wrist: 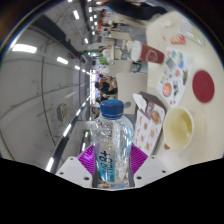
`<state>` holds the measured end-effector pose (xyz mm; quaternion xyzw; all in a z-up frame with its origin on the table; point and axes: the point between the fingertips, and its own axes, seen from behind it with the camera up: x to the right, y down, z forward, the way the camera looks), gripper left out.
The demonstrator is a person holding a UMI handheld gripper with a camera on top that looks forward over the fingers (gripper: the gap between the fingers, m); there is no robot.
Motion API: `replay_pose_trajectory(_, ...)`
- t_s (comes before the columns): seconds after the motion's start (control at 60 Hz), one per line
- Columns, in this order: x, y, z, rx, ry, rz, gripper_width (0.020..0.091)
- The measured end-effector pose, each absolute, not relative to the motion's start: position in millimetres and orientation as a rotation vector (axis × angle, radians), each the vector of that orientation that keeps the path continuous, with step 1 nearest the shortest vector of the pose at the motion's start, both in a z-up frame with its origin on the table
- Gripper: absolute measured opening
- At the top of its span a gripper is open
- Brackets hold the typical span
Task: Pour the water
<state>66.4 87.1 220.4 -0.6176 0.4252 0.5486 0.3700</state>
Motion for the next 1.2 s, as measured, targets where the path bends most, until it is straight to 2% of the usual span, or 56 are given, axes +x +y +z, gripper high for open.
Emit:
replay_pose_trajectory(0.117,124,86,262,-1.695,0.702,0.993,0.0406)
replay_pose_trajectory(0.25,185,85,292,-1.739,0.353,0.517,0.0406)
replay_pose_trajectory(0.383,234,79,250,-1.812,0.144,0.164,0.0405)
replay_pose_trajectory(0.467,257,82,210,-1.862,0.060,0.015,0.0405)
replay_pose_trajectory(0.5,265,78,188,-1.884,0.030,-0.024,0.0407)
replay_pose_trajectory(0.733,263,70,103,-1.987,-0.042,-0.062,0.0410)
replay_pose_trajectory(0.9,266,64,72,-2.015,0.009,-0.036,0.0423)
replay_pose_trajectory(0.967,264,68,73,-1.983,0.023,-0.030,0.0419)
replay_pose_trajectory(1.167,268,60,73,-2.021,0.045,-0.027,0.0587)
replay_pose_trajectory(1.2,272,56,73,-2.040,0.057,-0.047,0.0664)
